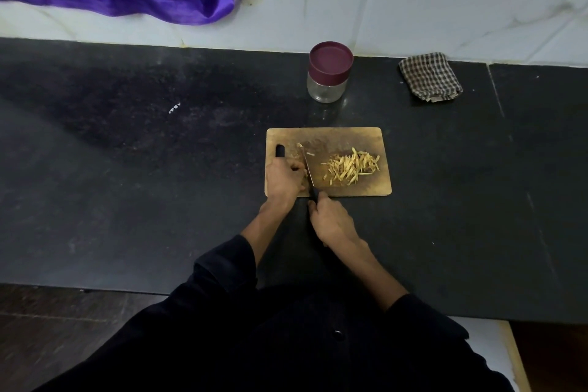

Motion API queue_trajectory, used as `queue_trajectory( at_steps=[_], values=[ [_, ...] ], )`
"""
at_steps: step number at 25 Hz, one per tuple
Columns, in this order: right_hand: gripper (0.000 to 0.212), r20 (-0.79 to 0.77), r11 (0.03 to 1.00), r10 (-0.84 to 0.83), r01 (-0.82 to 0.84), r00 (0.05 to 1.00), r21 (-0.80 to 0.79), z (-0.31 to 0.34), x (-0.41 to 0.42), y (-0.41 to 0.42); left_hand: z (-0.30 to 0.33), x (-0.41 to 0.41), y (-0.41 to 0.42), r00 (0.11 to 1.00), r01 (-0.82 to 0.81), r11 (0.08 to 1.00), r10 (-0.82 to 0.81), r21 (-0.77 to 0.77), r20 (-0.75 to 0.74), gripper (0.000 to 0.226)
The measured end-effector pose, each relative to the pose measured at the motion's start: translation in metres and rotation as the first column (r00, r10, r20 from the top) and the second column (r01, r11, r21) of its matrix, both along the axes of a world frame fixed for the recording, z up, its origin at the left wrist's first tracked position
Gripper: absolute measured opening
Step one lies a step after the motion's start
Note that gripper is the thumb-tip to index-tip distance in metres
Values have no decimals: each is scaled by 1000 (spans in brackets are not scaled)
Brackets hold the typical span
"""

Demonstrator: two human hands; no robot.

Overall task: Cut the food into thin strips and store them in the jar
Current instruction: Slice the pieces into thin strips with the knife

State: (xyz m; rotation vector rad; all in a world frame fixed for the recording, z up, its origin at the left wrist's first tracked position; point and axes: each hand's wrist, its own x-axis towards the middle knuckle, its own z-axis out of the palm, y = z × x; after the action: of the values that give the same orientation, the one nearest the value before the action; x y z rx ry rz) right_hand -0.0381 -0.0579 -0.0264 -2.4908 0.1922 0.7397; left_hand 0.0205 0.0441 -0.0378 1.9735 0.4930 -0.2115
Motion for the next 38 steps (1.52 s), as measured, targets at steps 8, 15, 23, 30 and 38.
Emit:
queue_trajectory(
  at_steps=[8,15,23,30,38],
  values=[
    [30,-1,998,-61,61,998,-24,-1,-16,-17,-1,-1,0,1000,-13,1000,13,-10,-7,11],
    [26,33,995,-93,92,995,33,5,-10,-13,-5,-5,7,1000,21,999,-21,-25,9,18],
    [26,50,1000,-12,11,999,23,7,-5,0,-16,-9,4,996,17,998,-22,59,85,14],
    [24,76,999,-3,1,997,33,4,-3,-1,-18,-8,5,995,29,997,-35,68,89,13],
    [28,71,999,36,-35,997,-22,3,-2,3,-17,-7,5,994,39,996,-47,86,95,15]
  ],
)
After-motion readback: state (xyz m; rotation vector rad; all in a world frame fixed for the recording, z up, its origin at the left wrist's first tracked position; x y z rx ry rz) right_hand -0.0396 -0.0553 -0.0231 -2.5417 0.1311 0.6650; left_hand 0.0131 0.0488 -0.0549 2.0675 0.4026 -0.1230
